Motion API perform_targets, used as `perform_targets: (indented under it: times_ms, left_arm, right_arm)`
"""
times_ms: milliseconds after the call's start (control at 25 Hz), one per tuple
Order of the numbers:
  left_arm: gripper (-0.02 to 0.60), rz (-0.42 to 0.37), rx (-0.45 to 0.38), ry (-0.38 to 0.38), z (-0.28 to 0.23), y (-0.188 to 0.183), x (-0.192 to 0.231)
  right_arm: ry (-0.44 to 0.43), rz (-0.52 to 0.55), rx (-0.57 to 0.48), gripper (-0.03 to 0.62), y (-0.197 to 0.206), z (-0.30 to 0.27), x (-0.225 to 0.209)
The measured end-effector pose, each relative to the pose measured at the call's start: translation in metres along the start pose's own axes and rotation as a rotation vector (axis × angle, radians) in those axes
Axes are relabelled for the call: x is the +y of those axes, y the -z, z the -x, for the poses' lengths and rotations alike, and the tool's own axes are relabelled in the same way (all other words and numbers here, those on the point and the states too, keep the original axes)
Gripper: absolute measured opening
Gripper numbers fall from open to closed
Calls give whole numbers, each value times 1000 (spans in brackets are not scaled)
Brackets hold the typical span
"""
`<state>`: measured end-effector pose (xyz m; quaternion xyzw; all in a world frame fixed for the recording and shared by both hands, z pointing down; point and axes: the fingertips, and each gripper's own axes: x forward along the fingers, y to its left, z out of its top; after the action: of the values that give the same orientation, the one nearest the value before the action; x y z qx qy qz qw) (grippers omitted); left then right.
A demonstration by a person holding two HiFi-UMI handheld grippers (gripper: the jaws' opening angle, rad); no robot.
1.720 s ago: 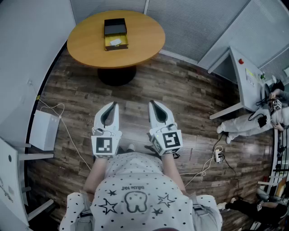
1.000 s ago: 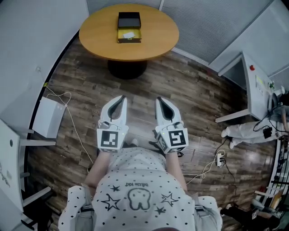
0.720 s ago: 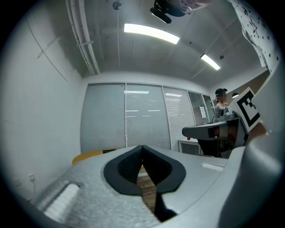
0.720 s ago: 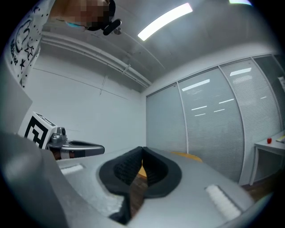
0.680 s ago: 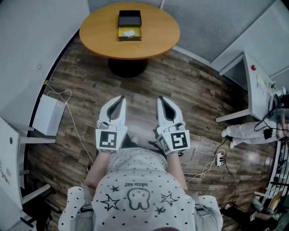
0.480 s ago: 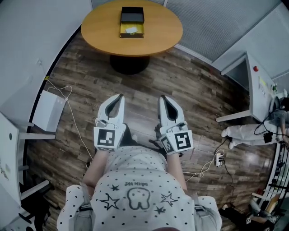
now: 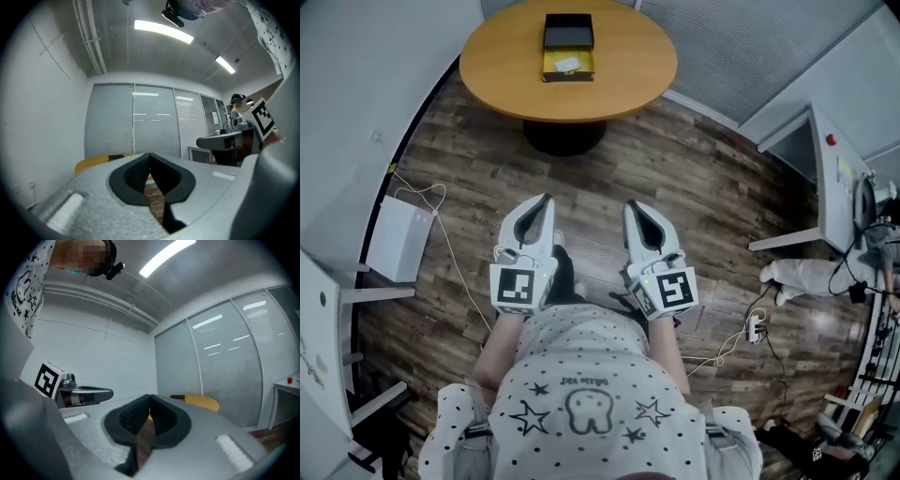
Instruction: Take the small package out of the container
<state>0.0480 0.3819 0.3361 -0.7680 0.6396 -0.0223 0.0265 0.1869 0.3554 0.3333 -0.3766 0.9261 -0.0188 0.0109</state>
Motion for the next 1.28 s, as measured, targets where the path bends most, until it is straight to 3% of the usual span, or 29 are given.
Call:
perform_targets:
  times_ms: [320, 760, 1280]
  left_arm:
    - [6, 29, -5, 17, -53, 5, 35]
    - [6, 21, -32, 58, -144, -13, 107]
    - [6, 24, 0, 78, -196, 8, 168]
  right_arm:
    - [21, -4, 56, 5, 9, -57, -21]
    - [76, -33, 52, 5, -8, -165, -57]
    - [127, -61, 64, 5, 6, -237, -76]
